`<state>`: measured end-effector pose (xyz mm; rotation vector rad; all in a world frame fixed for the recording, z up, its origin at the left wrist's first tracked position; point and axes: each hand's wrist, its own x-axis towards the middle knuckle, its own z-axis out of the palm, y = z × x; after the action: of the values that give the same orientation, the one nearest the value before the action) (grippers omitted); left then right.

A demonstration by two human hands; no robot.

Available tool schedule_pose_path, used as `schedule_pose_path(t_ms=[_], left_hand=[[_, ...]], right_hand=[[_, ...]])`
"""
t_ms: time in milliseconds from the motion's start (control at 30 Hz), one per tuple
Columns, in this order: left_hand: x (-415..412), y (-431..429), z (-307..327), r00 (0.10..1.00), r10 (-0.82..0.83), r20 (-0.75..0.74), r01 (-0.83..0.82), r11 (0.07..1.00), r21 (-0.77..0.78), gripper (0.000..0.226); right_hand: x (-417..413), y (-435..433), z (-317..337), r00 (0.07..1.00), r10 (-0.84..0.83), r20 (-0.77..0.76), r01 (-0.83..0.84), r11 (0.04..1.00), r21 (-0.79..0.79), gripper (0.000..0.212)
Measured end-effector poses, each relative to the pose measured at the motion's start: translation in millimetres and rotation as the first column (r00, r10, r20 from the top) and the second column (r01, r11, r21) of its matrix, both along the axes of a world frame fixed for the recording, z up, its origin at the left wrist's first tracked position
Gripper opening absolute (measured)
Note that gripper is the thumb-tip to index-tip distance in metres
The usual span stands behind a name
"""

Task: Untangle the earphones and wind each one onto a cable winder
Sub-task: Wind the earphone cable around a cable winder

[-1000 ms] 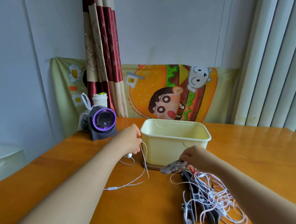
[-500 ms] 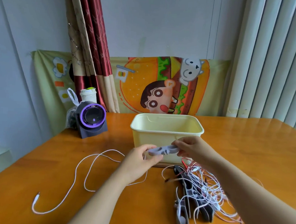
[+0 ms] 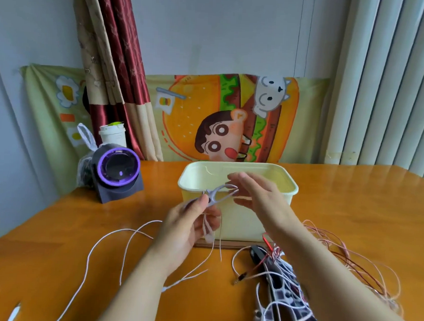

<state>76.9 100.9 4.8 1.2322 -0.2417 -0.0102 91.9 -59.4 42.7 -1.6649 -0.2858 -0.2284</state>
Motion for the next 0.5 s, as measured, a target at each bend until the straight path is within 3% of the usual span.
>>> schedule_pose_path(t_ms=[67, 233, 333, 400, 500], left_hand=[[2, -3, -4, 0.998, -0.048, -0.041, 0.044, 0.994, -0.104, 0.026], [5, 4, -3, 0.994, -0.104, -0.027, 0.098, 0.979, -0.180, 0.024], [4, 9, -2, 0.992, -0.122, -0.026, 0.116, 0.978, -0.171, 0.027], [3, 11, -2, 0.991, -0.129, -0.035, 0.123, 0.981, -0.147, 0.029], [3, 15, 0, 0.991, -0.128, -0.048, 0.123, 0.987, -0.100, 0.032]], right_hand=[[7, 9, -9, 0.992, 0.124, -0.034, -0.124, 0.992, 0.028, 0.031], [13, 27, -16, 0.917, 0.385, -0.105, -0.366, 0.917, 0.160, 0.057], [17, 33, -18, 0.863, 0.476, -0.166, -0.462, 0.879, 0.118, 0.068], [19, 33, -19, 0.837, 0.489, -0.245, -0.485, 0.871, 0.080, 0.068], [15, 20, -17, 0.785, 0.465, -0.409, -0.525, 0.850, -0.041, 0.051]])
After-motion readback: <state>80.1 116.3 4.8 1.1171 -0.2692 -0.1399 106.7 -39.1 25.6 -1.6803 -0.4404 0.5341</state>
